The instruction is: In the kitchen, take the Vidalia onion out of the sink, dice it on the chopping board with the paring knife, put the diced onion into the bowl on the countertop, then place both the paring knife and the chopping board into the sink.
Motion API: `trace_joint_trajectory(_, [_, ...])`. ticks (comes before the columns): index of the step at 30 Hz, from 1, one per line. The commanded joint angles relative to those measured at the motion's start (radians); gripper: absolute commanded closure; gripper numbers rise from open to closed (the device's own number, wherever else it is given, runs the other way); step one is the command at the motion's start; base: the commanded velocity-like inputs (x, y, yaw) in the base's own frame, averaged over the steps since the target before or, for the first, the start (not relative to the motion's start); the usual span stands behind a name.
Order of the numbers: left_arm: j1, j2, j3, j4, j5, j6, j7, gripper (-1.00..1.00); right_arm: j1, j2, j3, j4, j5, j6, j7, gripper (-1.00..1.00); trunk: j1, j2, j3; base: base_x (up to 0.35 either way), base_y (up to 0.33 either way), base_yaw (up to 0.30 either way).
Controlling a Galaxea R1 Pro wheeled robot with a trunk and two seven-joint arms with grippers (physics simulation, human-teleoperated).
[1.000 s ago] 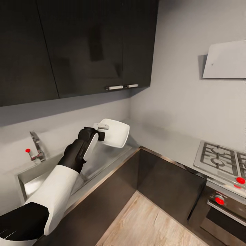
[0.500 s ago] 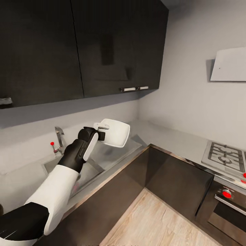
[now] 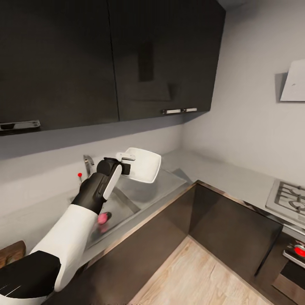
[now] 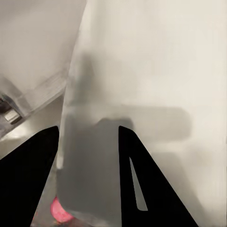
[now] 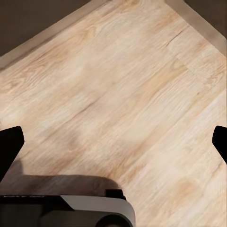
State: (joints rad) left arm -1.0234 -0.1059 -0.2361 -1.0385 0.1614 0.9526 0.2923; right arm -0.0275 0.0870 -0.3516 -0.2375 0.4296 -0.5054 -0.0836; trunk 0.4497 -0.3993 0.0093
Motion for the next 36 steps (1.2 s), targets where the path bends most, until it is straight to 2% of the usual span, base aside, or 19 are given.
trace_joint_trajectory(1, [-0.001,0.0,-0.002,0.0,0.009,0.002,0.01,1.0,0.0,0.0,-0.004,0.001,0.011,-0.002,-0.006,-1.0,0.0,-0.001,-0.001,0.0,0.0,0.278])
trace_joint_trajectory(36, [0.0,0.0,-0.002,0.009,0.01,0.002,0.01,1.0,0.0,0.0,-0.004,0.0,0.011,-0.001,-0.007,-1.0,0.0,-0.001,-0.017,0.0,0.0,0.286])
